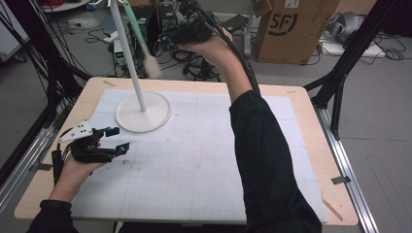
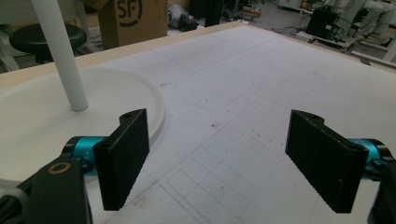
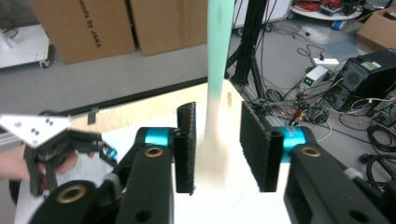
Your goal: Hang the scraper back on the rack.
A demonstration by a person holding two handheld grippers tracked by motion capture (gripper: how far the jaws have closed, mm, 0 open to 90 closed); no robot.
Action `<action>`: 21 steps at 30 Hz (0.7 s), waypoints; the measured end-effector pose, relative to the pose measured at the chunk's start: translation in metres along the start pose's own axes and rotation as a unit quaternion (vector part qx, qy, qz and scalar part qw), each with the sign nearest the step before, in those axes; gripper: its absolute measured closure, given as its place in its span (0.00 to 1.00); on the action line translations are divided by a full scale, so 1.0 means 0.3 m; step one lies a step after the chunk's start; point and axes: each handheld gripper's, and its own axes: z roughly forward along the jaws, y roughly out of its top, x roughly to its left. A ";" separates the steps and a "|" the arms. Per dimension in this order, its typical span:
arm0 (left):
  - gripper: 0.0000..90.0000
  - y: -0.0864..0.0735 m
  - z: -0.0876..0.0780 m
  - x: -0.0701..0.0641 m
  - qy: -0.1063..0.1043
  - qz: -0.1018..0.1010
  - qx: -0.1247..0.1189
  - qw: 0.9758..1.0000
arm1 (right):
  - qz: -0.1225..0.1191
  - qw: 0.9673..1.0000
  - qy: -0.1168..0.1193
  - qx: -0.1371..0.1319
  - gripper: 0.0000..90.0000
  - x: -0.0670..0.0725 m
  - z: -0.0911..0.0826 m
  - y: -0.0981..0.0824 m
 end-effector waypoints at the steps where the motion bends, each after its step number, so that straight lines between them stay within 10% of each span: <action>1: 0.25 0.000 -0.001 0.001 0.000 0.000 0.000 1.000 | 0.003 1.000 0.007 0.000 0.65 -0.002 -0.010 -0.015; 21: 0.25 -0.005 -0.004 0.023 0.022 -0.007 0.003 1.000 | 0.055 0.996 0.011 -0.068 0.36 0.030 -0.316 -0.667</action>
